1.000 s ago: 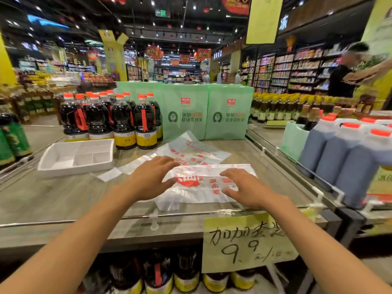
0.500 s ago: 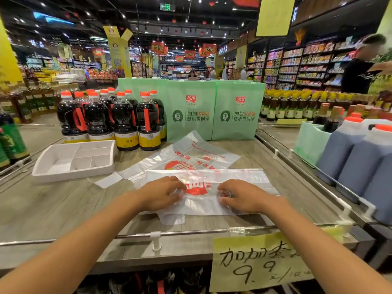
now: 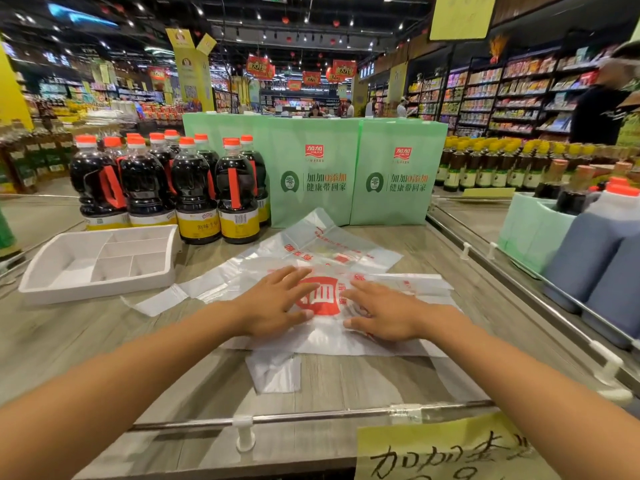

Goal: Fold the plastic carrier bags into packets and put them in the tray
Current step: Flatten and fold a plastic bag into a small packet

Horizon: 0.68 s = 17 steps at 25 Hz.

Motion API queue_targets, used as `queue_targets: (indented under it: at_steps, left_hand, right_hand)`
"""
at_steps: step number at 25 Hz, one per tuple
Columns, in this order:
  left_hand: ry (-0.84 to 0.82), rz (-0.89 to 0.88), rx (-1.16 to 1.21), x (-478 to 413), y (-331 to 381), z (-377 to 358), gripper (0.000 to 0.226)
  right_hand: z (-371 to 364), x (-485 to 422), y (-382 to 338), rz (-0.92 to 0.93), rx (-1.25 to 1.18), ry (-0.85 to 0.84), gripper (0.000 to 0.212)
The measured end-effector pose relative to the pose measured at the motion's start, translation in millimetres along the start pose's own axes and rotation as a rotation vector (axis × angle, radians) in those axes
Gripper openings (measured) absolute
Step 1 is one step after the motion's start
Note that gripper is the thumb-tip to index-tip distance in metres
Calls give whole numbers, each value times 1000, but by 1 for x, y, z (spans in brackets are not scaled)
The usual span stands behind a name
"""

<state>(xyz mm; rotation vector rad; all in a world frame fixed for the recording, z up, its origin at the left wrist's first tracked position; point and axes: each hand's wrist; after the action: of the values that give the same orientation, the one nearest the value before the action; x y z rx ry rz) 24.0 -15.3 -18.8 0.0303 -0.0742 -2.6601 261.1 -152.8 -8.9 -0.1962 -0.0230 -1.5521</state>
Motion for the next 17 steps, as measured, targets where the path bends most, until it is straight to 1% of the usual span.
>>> queue_targets:
  at_steps: [3, 6, 7, 10, 12, 14, 15, 17]
  left_hand:
    - [39, 29, -9, -28, -10, -2, 90]
    - [50, 69, -11, -55, -20, -4, 73]
    - [40, 82, -10, -64, -24, -6, 70]
    - [-18, 101, -15, -79, -33, -14, 71]
    - [-56, 118, 19, -82, -40, -22, 72]
    - [-72, 132, 43, -81, -47, -26, 76]
    - [-76, 138, 46, -81, -51, -26, 82]
    - [-74, 158, 49, -75, -60, -27, 102]
  right_hand:
    - [10, -24, 12, -11, 13, 35, 79]
    - [12, -47, 25, -28, 27, 54, 87]
    - [10, -54, 30, -36, 31, 44, 91]
    - [1, -69, 43, -63, 24, 9, 114]
    - [-10, -74, 52, -70, 5, 28, 119]
    - [-14, -74, 62, -88, -10, 55, 120]
    - [-15, -73, 68, -106, -9, 54, 119]
    - [-14, -67, 83, -149, -9, 43, 113]
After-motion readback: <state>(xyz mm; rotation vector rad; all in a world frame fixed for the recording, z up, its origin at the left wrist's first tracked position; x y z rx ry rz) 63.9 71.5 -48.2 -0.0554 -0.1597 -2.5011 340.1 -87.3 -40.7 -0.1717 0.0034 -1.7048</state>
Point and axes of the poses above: each hand's wrist, its own x-axis away from the middle knuckle, its own z-axis out of the back of the hand, y = z × x
